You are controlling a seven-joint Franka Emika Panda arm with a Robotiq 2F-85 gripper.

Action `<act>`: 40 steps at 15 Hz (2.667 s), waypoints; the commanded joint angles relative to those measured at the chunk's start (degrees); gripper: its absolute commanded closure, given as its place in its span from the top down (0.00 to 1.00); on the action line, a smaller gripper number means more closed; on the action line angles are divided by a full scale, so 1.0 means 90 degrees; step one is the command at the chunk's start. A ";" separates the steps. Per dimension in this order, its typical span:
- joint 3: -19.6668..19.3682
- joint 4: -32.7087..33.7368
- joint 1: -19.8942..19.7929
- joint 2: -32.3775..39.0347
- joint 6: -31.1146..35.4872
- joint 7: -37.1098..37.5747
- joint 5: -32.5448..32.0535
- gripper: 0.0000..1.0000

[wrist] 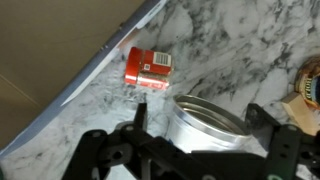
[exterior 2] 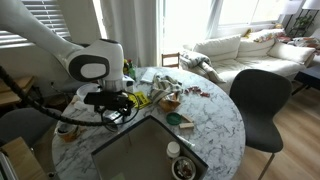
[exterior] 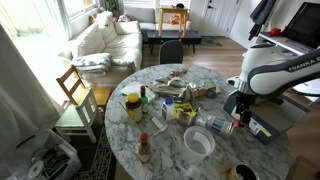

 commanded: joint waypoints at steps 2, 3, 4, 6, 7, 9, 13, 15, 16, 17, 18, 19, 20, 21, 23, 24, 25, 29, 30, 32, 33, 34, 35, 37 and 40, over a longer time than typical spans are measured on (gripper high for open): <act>0.0044 0.0286 0.0141 -0.0031 -0.0329 0.0215 0.0328 1.00; 0.0047 0.0336 0.0158 -0.0011 -0.0305 0.0325 0.0319 1.00; 0.0057 0.0395 0.0174 0.0011 -0.0252 0.0361 0.0367 1.00; 0.0113 0.0551 0.0198 0.0158 -0.0168 0.0253 0.0797 1.00; 0.0148 0.0634 0.0207 0.0251 -0.0168 0.0158 0.1085 1.00; 0.0224 0.0817 0.0217 0.0540 -0.0161 0.0170 0.1635 1.00; 0.0429 0.1124 0.0133 0.1099 0.0022 0.0098 0.2565 1.00; 0.0491 0.1261 0.0116 0.1385 0.0185 0.0210 0.2659 1.00; 0.0505 0.1322 0.0115 0.1501 0.0254 0.0284 0.2612 1.00; 0.0485 0.1358 0.0140 0.1601 0.0348 0.0458 0.2452 1.00; 0.0469 0.1396 0.0165 0.1688 0.0437 0.0618 0.2304 1.00; 0.0475 0.1437 0.0164 0.1771 0.0471 0.0706 0.2217 1.00; 0.0475 0.1473 0.0175 0.1845 0.0474 0.0814 0.2115 1.00; 0.0482 0.1511 0.0170 0.1915 0.0451 0.0901 0.2051 1.00; 0.0504 0.1581 0.0147 0.2024 0.0347 0.1042 0.1908 0.74; 0.0522 0.1605 0.0121 0.2062 0.0304 0.1091 0.1876 0.65; 0.0540 0.1614 0.0092 0.2066 0.0269 0.1096 0.1855 0.58; 0.0604 0.1500 -0.0106 0.1744 0.0050 0.0791 0.1897 0.56; 0.0596 0.1417 -0.0150 0.1564 -0.0051 0.0688 0.1863 0.56; 0.0554 0.1241 -0.0190 0.1119 -0.0334 0.0411 0.1670 0.56; 0.0528 0.1166 -0.0177 0.0854 -0.0500 0.0247 0.1522 0.56; 0.0539 0.1127 -0.0179 0.0612 -0.0633 -0.0014 0.1448 0.56; 0.0569 0.1076 -0.0147 0.0320 -0.0701 -0.0335 0.1409 0.56; 0.0601 0.1135 0.0009 -0.0101 -0.0817 -0.0784 0.1524 0.56; 0.0692 0.1418 0.0380 -0.0445 -0.0773 -0.1282 0.1662 0.56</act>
